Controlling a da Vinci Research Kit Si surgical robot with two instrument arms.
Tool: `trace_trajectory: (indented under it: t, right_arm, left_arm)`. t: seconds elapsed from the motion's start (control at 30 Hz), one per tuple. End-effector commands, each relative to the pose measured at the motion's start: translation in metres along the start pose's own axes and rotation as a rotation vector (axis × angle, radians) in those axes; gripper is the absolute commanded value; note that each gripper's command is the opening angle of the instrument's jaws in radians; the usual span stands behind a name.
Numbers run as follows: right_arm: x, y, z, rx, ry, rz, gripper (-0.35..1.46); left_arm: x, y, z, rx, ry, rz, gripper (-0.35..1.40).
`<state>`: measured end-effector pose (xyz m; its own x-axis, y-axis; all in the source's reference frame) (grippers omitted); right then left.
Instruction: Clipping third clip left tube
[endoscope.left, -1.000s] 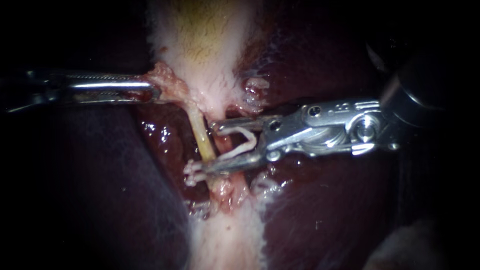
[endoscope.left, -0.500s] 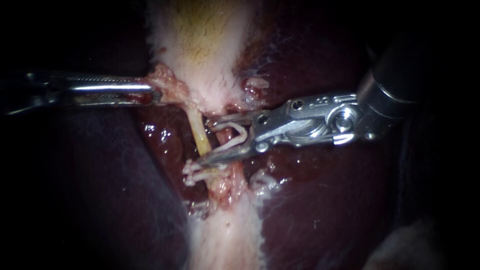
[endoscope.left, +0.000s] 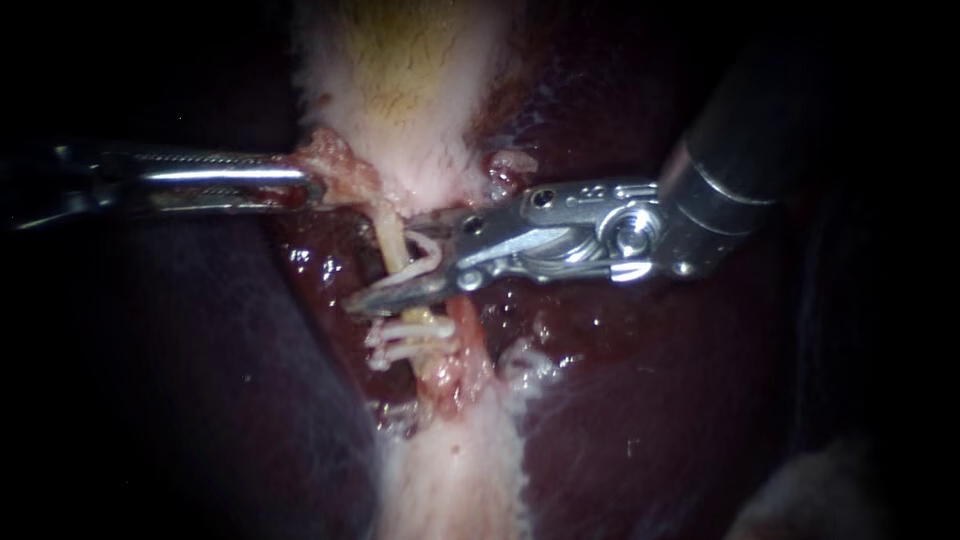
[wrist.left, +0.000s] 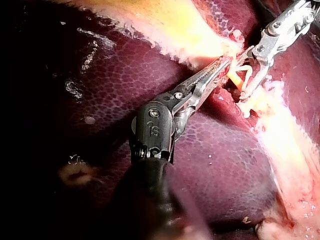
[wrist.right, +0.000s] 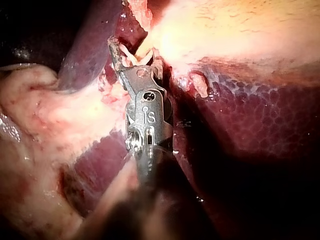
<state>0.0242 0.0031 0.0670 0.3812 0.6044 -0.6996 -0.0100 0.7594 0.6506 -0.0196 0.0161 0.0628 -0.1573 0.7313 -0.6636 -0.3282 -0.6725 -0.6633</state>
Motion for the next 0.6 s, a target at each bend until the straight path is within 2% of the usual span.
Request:
trace_trajectory:
  t: [0.03,0.2,0.33,0.47,0.6]
  right_arm:
    - [0.0001,-0.0001,-0.0001,0.001,0.01,0.013,0.5]
    - [0.0004,-0.0003,-0.0002,0.057,0.085,0.061,0.5]
    - [0.001,-0.0008,-0.0004,0.126,0.096,0.073,0.5]
    - [0.0021,-0.0018,-0.0007,0.176,0.142,0.088,0.5]
    - [0.0036,-0.0025,-0.0012,0.191,0.169,0.09,0.49]
  left_arm:
    - [0.0,0.0,0.0,0.0,0.0,0.0,-0.35]
    - [0.0,-0.0001,0.0001,0.0,0.0,0.0,-0.35]
    - [-0.0001,-0.0002,0.0001,-0.001,0.0,0.0,-0.35]
    - [-0.0001,-0.0003,0.0,-0.001,0.0,0.0,-0.35]
    - [-0.0001,-0.0003,0.0,-0.002,-0.001,0.0,-0.35]
